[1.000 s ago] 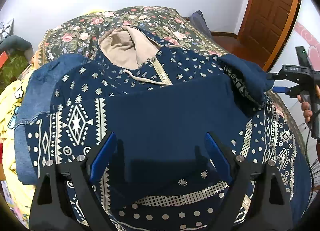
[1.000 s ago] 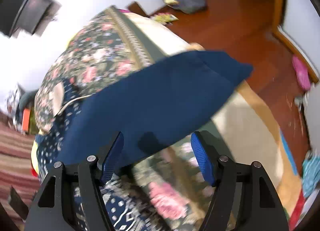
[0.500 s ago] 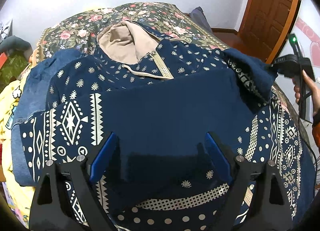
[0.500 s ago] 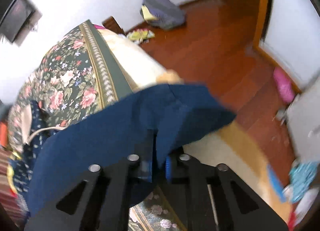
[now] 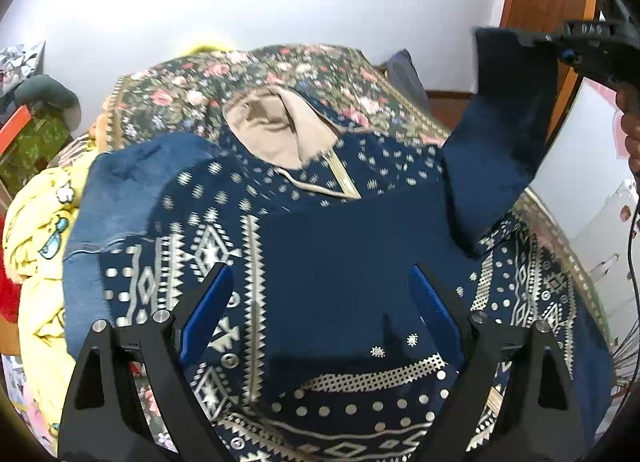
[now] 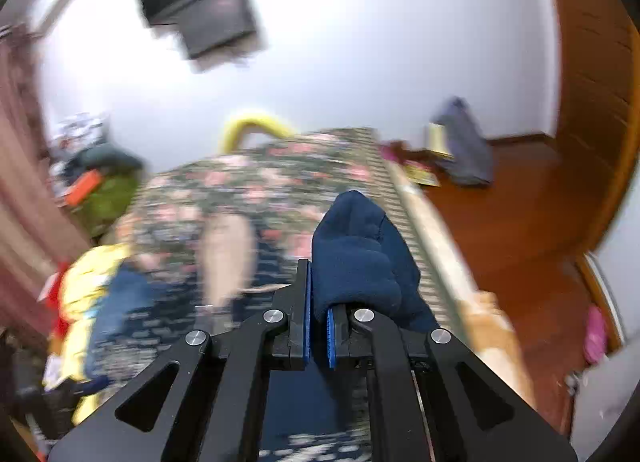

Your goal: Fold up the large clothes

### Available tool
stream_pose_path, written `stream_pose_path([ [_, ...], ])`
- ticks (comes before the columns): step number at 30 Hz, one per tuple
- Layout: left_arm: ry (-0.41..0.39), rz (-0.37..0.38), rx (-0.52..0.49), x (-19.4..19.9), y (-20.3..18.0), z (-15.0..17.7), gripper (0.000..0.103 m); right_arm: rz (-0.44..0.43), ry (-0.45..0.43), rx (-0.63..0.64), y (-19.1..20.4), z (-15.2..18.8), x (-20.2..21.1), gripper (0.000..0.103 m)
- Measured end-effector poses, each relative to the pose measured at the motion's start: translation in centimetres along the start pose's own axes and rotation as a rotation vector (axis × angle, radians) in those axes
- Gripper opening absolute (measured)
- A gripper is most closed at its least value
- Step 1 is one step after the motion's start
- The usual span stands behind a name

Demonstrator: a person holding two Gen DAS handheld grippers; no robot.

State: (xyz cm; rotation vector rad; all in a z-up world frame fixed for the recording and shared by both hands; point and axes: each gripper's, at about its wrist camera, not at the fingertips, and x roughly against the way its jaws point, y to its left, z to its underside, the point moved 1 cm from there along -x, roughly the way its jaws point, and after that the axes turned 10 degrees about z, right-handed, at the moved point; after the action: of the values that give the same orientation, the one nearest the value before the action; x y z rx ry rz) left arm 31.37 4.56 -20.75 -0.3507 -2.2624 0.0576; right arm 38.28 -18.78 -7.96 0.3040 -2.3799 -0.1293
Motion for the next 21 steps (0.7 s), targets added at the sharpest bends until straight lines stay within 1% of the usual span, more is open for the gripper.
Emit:
stream_pose_path([
  [2,-0.026,0.005,0.015,1.5,0.5,0.0,0.089,-0.087,0.027,0.028,3.3,0.3,0.1,0.005],
  [4,-0.049,0.014,0.035,3.0,1.1,0.2,0.089,-0.142,0.057,0.063,6.1,1.1,-0.5,0.005],
  [7,-0.077,0.023,0.069,5.2,2.4,0.7,0.09,-0.201,0.118,0.112,9.7,2.9,-2.5,0.005],
  [9,-0.085,0.022,0.087,6.3,3.3,1.2,0.089,-0.254,0.187,0.139,12.2,4.9,-4.0,0.005],
  [10,-0.086,0.02,0.097,6.9,3.9,1.6,0.089,-0.267,0.213,0.149,12.9,5.7,-4.6,0.005],
  [13,-0.079,0.014,0.128,7.7,5.5,2.8,0.09,-0.28,0.315,0.214,15.6,9.6,-6.7,0.005],
  [17,-0.056,-0.001,0.179,8.0,7.8,4.5,0.089,-0.283,0.455,0.282,17.5,14.7,-9.3,0.005],
  [19,-0.038,0.0,0.202,7.7,8.6,5.3,0.089,-0.272,0.494,0.312,18.1,16.3,-9.8,0.006],
  [20,-0.029,0.0,0.209,7.5,8.9,5.6,0.089,-0.269,0.518,0.317,18.1,17.2,-10.3,0.009],
  [21,-0.023,-0.002,0.212,7.4,9.2,5.9,0.089,-0.265,0.53,0.311,18.0,17.5,-10.4,0.01],
])
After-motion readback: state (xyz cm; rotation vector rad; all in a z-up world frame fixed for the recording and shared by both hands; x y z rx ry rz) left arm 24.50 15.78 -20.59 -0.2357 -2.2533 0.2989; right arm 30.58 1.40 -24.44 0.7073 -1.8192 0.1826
